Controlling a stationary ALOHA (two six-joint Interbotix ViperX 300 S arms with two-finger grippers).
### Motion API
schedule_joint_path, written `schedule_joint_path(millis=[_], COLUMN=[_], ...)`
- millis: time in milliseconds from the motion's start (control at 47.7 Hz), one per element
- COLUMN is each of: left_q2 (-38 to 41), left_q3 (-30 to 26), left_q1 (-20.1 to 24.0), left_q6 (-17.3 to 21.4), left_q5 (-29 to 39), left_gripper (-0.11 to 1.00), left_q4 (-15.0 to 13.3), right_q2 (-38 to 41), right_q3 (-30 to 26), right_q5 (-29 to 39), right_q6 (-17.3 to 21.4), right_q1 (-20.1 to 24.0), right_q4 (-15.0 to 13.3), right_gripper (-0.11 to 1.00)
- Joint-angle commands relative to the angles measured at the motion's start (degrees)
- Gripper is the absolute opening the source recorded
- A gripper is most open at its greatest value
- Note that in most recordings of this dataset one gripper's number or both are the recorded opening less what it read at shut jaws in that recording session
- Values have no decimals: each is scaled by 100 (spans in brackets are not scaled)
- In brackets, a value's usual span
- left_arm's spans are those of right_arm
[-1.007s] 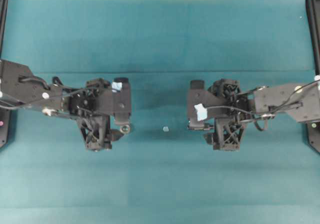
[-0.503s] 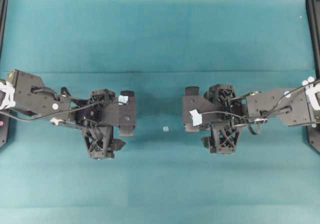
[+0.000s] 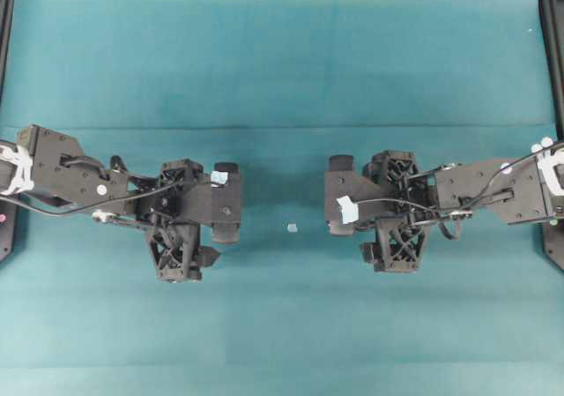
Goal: Insert the washer onto the shaft with both hands.
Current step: 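Lower left gripper over washer and right gripper over shaft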
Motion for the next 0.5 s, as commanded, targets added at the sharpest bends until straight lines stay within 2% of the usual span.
schedule_joint_path(millis=[0,482], left_q2=[-18,114], left_q3=[-44,-44], left_q1=[9,185], left_q6=[9,18], left_q5=[-35,-281], left_gripper=[89,89], left_q4=[9,9], right_q2=[-18,-18], right_q3=[0,53], right_q5=[-35,-88], right_q6=[-35,-26], right_q1=[9,18], right_q4=[-18,-18], right_gripper=[86,86])
